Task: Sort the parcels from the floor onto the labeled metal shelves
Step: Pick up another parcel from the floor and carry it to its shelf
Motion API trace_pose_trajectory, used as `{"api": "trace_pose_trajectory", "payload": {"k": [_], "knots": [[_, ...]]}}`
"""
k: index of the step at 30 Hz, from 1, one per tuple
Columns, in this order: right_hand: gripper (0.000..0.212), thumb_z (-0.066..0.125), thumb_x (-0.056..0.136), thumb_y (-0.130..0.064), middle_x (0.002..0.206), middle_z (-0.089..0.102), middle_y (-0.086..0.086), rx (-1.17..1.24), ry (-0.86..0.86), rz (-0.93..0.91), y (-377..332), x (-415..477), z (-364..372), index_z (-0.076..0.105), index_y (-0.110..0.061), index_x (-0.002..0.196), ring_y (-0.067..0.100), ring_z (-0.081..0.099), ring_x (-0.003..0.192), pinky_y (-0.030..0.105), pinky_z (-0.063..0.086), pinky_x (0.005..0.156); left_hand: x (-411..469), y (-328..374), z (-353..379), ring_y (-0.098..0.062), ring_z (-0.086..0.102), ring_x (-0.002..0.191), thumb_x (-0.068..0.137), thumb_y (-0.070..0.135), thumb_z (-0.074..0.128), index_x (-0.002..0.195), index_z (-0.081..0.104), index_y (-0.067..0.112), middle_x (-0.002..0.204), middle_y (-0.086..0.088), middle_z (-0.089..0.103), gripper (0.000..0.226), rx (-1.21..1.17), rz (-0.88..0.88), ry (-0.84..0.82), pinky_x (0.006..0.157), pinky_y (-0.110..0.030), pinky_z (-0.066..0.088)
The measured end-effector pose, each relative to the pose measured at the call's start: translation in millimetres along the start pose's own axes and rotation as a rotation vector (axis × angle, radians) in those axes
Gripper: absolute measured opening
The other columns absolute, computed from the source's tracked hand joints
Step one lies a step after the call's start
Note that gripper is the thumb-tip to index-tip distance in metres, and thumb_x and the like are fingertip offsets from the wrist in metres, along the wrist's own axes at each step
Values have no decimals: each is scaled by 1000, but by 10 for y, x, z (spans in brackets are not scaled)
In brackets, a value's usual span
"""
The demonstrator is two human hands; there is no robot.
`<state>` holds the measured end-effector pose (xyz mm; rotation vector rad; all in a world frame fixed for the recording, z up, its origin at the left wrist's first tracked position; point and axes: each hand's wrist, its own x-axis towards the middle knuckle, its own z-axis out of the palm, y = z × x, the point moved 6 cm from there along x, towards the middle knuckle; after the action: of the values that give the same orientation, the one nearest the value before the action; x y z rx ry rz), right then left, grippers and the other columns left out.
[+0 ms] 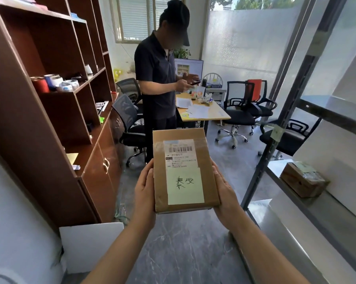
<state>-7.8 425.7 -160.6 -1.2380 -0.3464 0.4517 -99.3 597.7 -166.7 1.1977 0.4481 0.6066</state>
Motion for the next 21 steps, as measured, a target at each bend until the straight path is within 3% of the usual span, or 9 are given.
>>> {"api": "trace_pose_trajectory", "payload": {"k": [3,9,15,21], "knots": [[42,31,108,-31,133,67,-1,-7,35,-30,-32,232,38,45,-34,148,21,66,119,34,60,89,301,20,44,-19,72,95,104,32,47,121,63,37,114,-4,75,24,-9,-13,-37,73,-33,57],[37,33,107,-32,127,71,-2,-8,149,-47,-2,624,82,53,-41,138,17,70,112,32,60,85,884,11,95,-23,71,98,103,30,49,112,64,41,114,-4,74,21,1,-51,-100,75,-37,56],[38,32,108,-33,125,72,-3,-18,217,-63,61,892,94,51,-43,140,17,71,110,36,60,85,1325,-54,130,-21,72,98,102,33,51,116,64,41,114,-3,74,21,34,-62,-164,73,-34,55],[39,32,108,-33,126,71,-4,-30,260,-55,178,1116,-4,49,-41,142,20,68,115,42,57,93,1572,-232,194,-8,72,82,103,33,50,129,61,33,107,0,76,28,37,-104,-195,60,-21,54]]}}
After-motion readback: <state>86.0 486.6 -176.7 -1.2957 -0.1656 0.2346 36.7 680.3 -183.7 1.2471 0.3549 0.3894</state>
